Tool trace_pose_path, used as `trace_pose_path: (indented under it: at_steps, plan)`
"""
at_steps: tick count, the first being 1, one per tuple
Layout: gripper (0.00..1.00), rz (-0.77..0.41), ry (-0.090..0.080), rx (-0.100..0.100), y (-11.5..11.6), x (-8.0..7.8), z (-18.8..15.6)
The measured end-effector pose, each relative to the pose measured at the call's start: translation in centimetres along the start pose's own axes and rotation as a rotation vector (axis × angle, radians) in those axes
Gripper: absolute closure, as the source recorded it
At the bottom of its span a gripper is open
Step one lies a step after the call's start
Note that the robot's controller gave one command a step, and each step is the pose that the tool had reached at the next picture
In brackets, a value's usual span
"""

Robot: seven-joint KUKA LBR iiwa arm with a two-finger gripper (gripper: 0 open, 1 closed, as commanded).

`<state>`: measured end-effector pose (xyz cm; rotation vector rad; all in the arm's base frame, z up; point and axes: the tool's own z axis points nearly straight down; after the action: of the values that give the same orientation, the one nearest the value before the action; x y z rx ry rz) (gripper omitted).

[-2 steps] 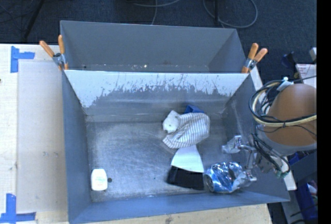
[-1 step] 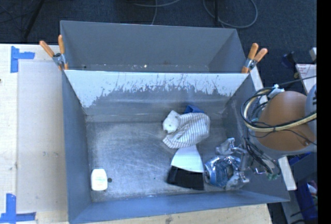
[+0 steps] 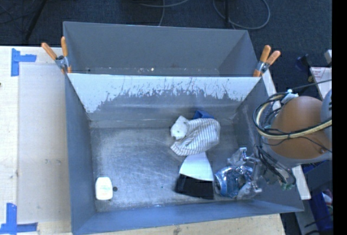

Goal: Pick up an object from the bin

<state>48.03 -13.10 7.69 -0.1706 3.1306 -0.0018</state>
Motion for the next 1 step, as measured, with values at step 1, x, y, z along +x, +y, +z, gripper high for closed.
trace_pose_path:
  at_steps: [1]
  plan:
    - [1.00, 0.000, 0.000, 0.000, 0.00, 0.01, 0.00]
